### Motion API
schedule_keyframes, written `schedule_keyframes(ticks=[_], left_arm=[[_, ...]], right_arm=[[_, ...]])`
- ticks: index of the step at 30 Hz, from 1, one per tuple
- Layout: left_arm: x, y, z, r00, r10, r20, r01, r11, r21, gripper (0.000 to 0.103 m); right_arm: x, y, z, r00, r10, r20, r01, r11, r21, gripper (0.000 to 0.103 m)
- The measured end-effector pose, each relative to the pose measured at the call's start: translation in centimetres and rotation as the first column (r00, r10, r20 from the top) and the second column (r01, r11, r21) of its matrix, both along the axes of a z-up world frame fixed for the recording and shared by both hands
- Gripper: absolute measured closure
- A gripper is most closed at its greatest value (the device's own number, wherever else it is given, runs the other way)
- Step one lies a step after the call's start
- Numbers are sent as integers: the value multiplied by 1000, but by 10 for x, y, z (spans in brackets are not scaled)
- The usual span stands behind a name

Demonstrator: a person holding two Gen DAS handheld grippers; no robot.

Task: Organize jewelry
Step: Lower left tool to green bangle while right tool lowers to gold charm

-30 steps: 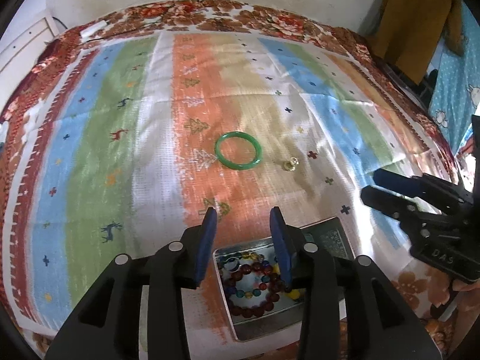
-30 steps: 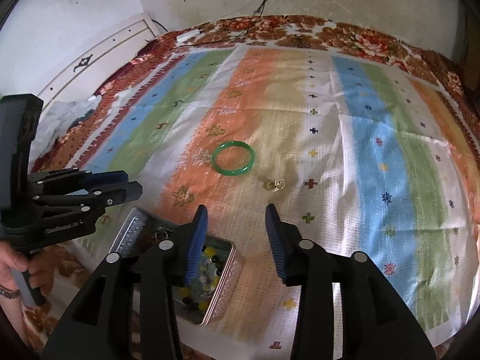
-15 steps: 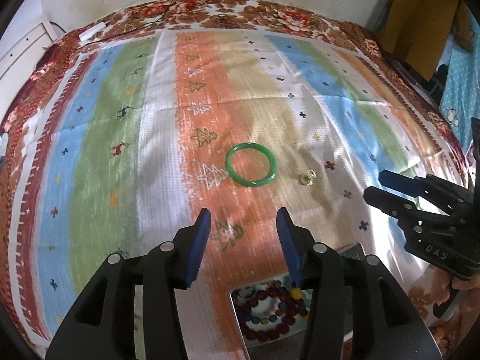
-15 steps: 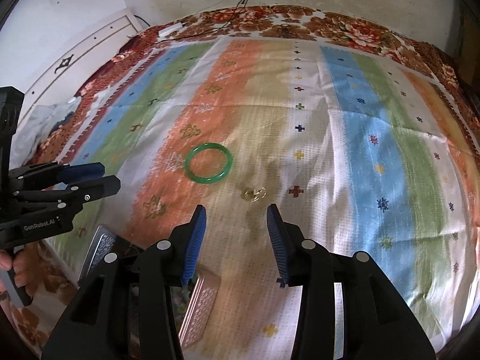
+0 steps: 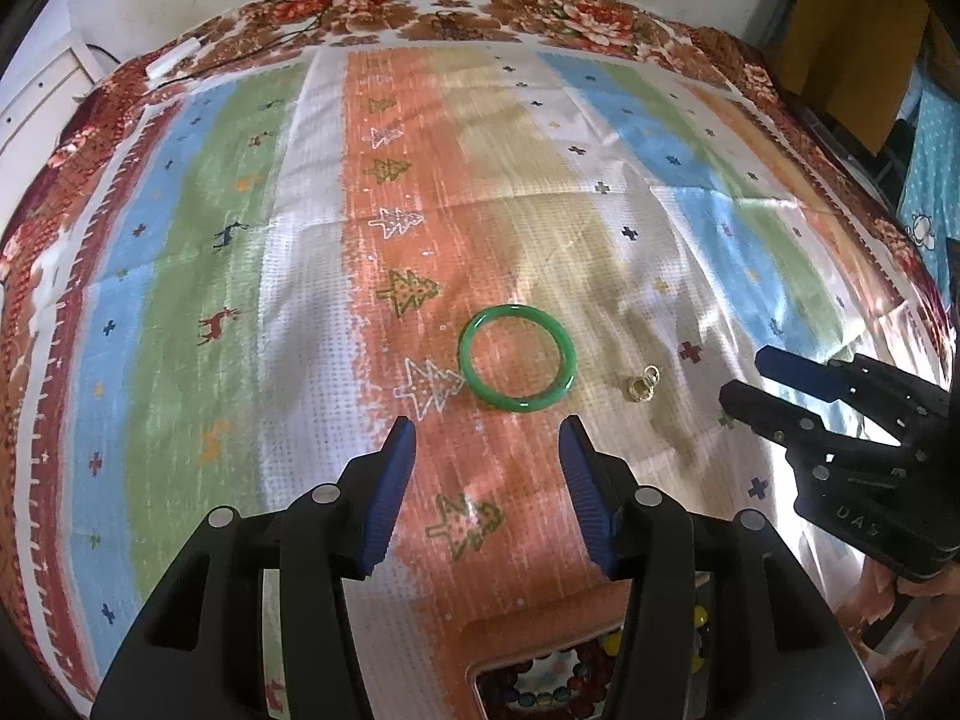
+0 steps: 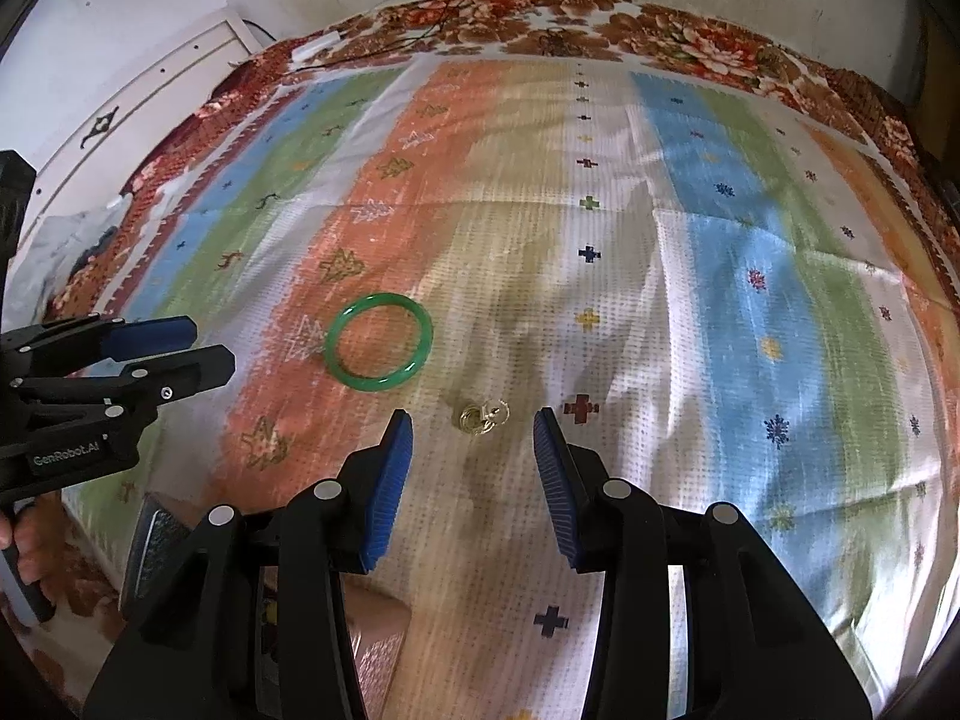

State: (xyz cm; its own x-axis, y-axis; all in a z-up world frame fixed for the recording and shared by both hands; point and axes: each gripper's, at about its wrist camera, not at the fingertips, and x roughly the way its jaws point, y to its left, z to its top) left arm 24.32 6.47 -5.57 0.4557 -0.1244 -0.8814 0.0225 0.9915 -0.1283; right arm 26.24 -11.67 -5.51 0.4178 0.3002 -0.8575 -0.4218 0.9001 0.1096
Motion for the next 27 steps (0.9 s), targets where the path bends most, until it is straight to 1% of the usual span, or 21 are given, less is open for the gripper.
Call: schedule_keyframes(ticks=[10, 17, 27], left_arm=[[27, 0, -16, 999, 0, -44, -1, 1000, -28, 51], [47, 0, -32, 996, -2, -85, 0, 1000, -24, 51], [63, -3, -49, 992, -18, -124, 18, 1000, -4, 51]], right_arm=[[23, 5, -23, 998, -21, -66, 20, 1000, -20, 61], [36, 7, -37, 994, -29, -102, 26, 999, -30, 61], [46, 14, -49, 992, -23, -127, 17, 999, -48, 61]])
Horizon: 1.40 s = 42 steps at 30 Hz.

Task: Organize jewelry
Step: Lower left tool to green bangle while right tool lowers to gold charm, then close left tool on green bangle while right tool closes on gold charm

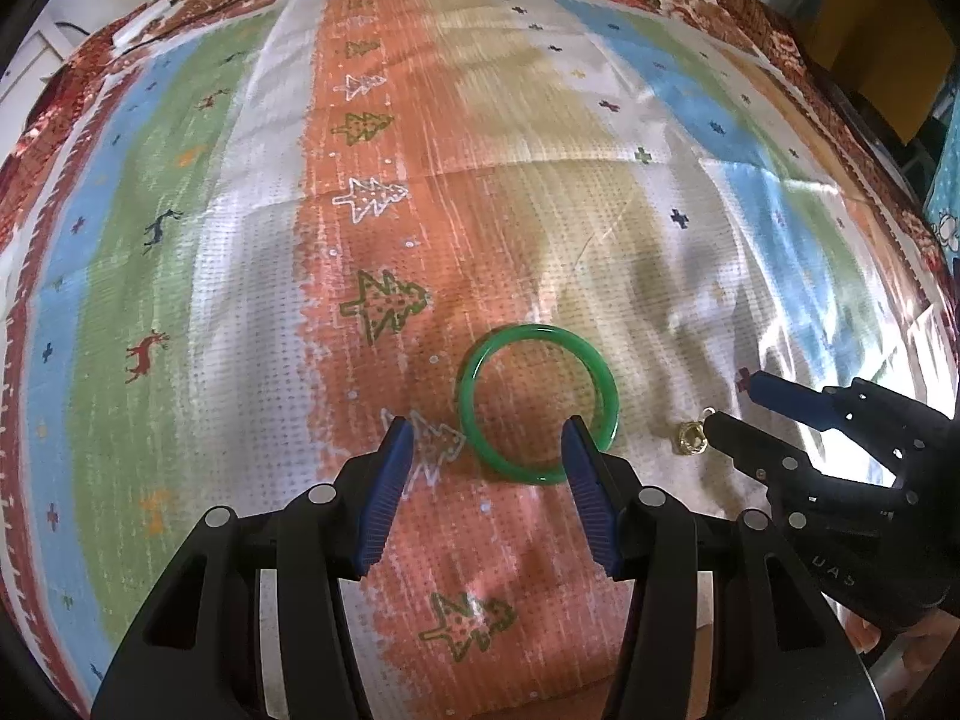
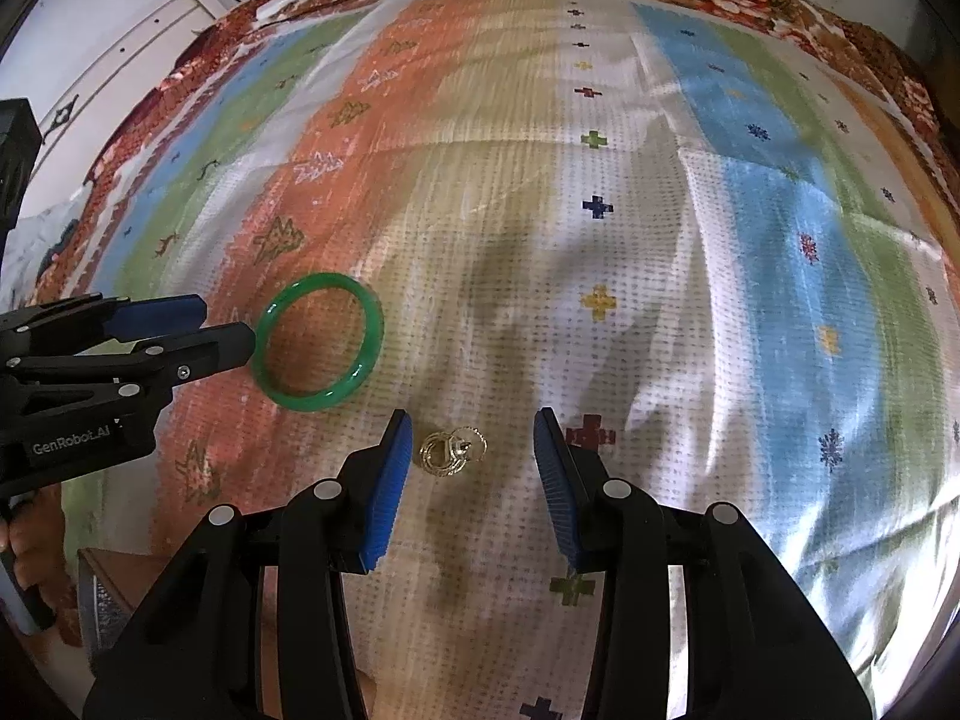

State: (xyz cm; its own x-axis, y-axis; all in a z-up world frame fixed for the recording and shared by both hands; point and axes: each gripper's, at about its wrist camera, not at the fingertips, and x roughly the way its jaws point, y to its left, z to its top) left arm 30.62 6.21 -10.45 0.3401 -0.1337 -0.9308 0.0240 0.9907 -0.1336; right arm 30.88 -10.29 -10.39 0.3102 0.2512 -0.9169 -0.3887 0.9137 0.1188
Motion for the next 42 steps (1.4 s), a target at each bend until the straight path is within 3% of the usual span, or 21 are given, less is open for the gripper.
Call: schedule_keyframes(ticks=[10, 15, 17, 22, 25, 29, 32, 42], left_arm=[[15, -6, -16, 998, -41, -51, 43, 998, 35, 62], [21, -8, -22, 995, -60, -81, 63, 997, 35, 62], [23, -8, -24, 993, -67, -93, 70, 997, 31, 67], [25, -16, -33, 985, -132, -114, 141, 988, 70, 69], [25, -14, -34, 986, -123, -109, 132, 988, 80, 79], [26, -11, -36, 988, -113, -103, 122, 989, 84, 91], [26, -6, -36, 989, -111, -103, 119, 989, 82, 96], [16, 1, -15, 993, -93, -66, 97, 993, 63, 96]], right_arm=[[8, 7, -13, 1000, 9, -25, -10, 1000, -25, 61], [9, 10, -19, 999, 20, -35, -21, 999, -44, 61], [9, 11, -20, 999, 26, -35, -28, 998, -54, 61], [9, 15, -22, 999, 41, -32, -43, 996, -71, 61], [8, 18, -22, 998, 57, -31, -59, 995, -83, 61], [8, 16, -24, 998, 50, -48, -53, 997, -60, 79], [10, 11, -24, 997, 40, -67, -43, 998, -39, 87], [0, 9, -14, 998, 48, -44, -50, 998, -40, 88]])
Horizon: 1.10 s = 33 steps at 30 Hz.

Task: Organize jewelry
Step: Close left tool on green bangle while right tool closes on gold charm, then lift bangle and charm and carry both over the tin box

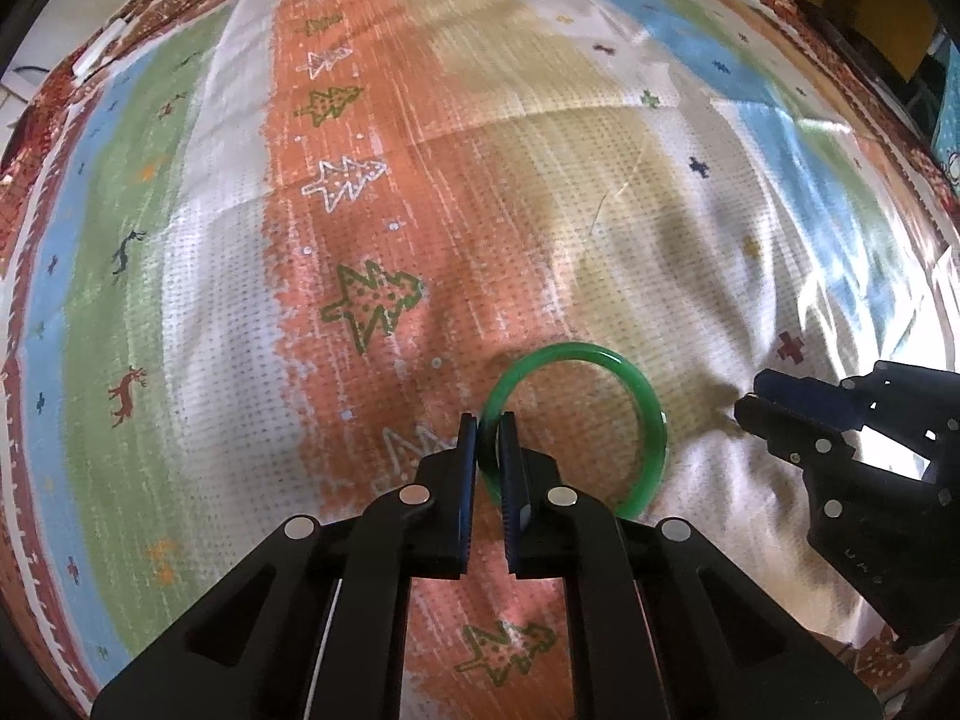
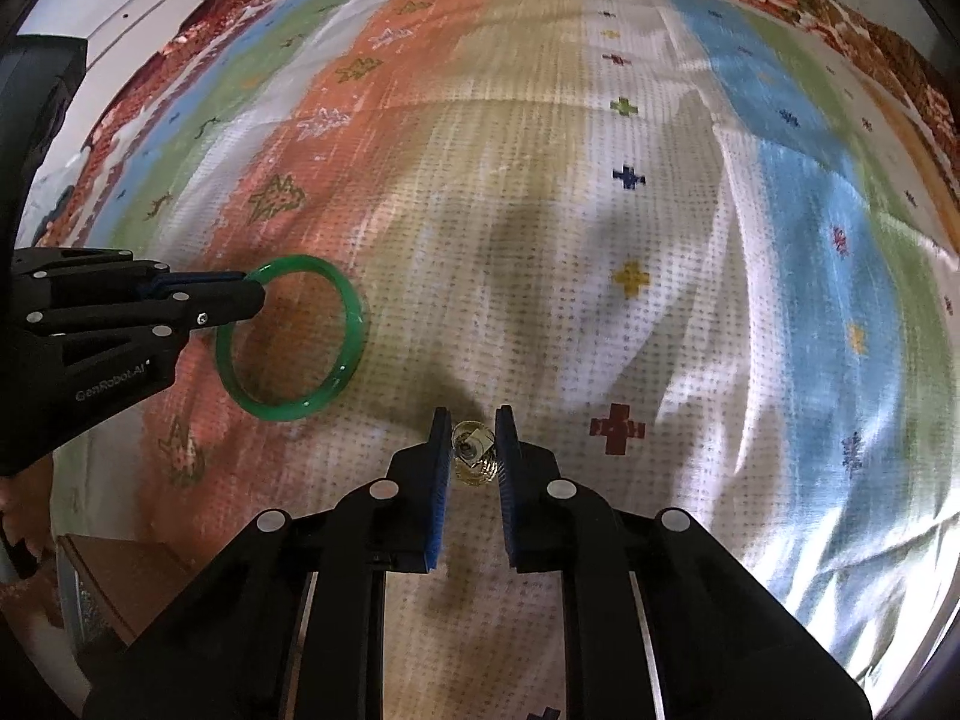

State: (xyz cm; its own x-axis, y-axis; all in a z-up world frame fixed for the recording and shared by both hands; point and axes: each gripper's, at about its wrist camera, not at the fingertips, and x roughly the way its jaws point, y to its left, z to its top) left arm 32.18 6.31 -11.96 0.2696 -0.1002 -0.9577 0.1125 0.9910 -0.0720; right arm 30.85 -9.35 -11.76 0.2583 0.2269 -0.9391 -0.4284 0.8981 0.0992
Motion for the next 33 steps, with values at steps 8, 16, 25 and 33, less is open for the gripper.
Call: schedule_keyframes(ticks=[8, 16, 25, 33], left_arm=[[-18, 7, 21, 999, 19, 51, -18, 1000, -15, 95], [-27, 3, 39, 993, 51, 103, -50, 999, -14, 95], [-43, 3, 57, 986, 61, 155, -64, 998, 13, 95], [-62, 3, 71, 979, 67, 192, -71, 997, 14, 94]], right_arm=[[-7, 2, 13, 999, 8, 48, -7, 1000, -16, 88], [-18, 5, 33, 996, 17, 88, -17, 1000, 0, 88], [-32, 0, 52, 991, 13, 132, -15, 1000, 17, 88], [-49, -4, 70, 983, 19, 181, -25, 999, 33, 88]])
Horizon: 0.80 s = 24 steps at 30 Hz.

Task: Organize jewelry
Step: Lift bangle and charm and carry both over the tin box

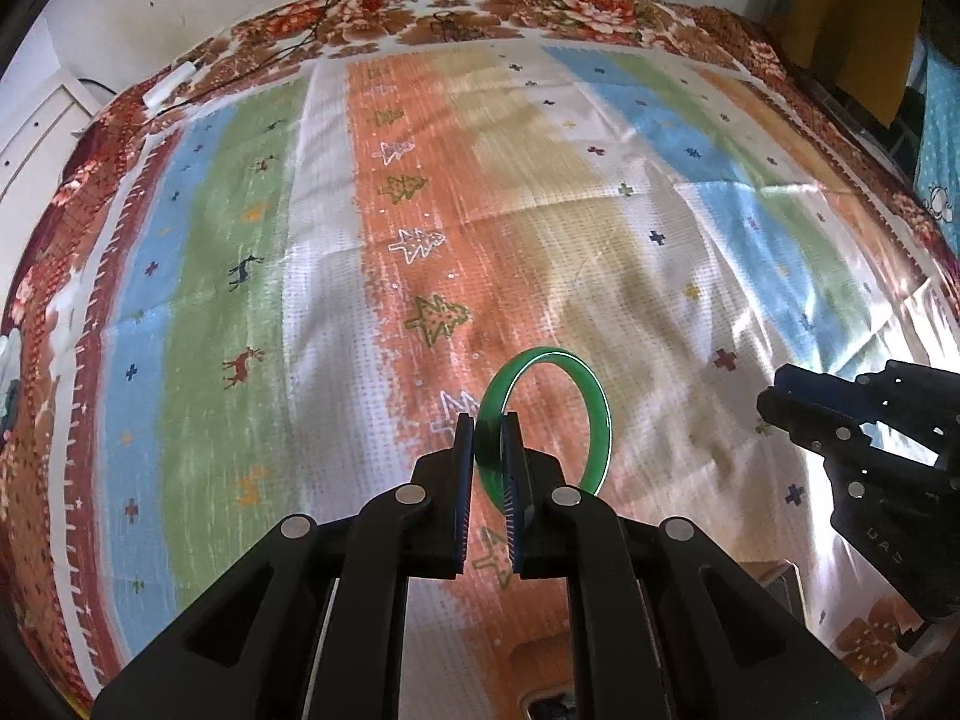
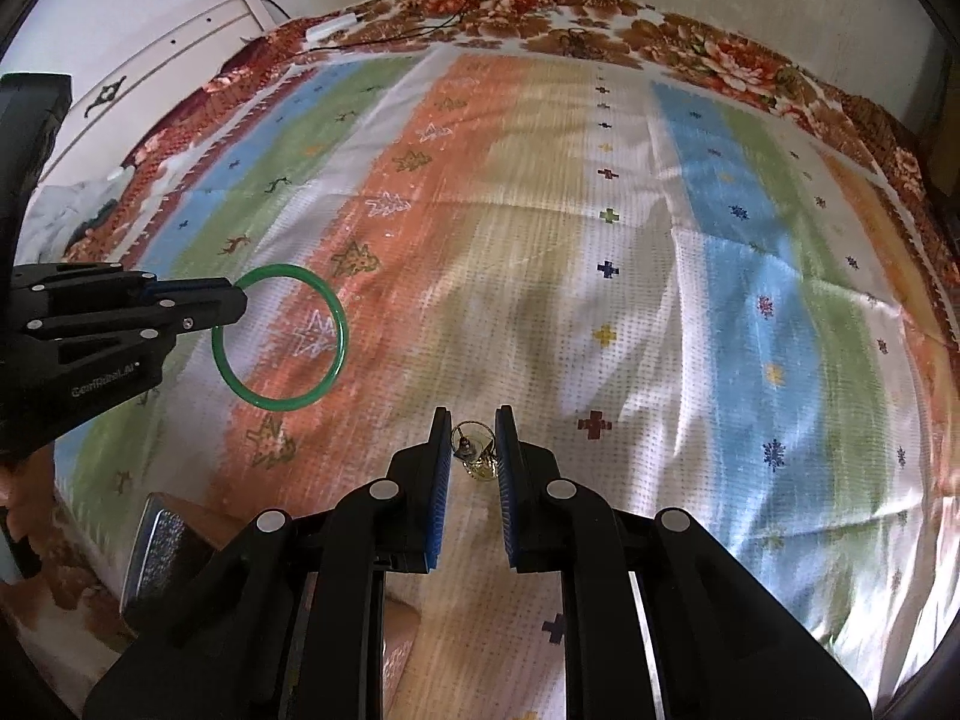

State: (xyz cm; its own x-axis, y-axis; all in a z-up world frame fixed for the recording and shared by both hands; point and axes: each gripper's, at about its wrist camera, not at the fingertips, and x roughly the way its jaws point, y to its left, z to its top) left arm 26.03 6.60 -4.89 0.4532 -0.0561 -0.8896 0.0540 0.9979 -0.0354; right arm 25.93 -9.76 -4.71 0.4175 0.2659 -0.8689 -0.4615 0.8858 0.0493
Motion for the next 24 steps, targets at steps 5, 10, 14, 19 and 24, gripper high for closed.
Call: schedule_keyframes(ticks=[5, 10, 14, 19, 24], left_arm=[[-19, 1, 15, 999, 15, 46, -13, 1000, -25, 94], [-40, 3, 28, 995, 38, 90, -34, 998, -49, 94], [-56, 3, 33, 993, 43, 109, -37, 998, -58, 94], [-74, 2, 36, 992, 37, 124, -28, 997, -67, 94], [-91, -1, 40, 989, 36, 146, -24, 996, -85, 93]], right_arm=[[-12, -2, 8, 1000, 8, 15, -8, 1000, 19, 88], [-26, -4, 24, 999, 20, 45, -23, 998, 63, 88], [-36, -4, 30, 998, 33, 55, -37, 997, 71, 88], [-53, -1, 34, 996, 62, 62, -67, 994, 83, 88], [-74, -1, 43, 992, 91, 89, -100, 990, 97, 88]])
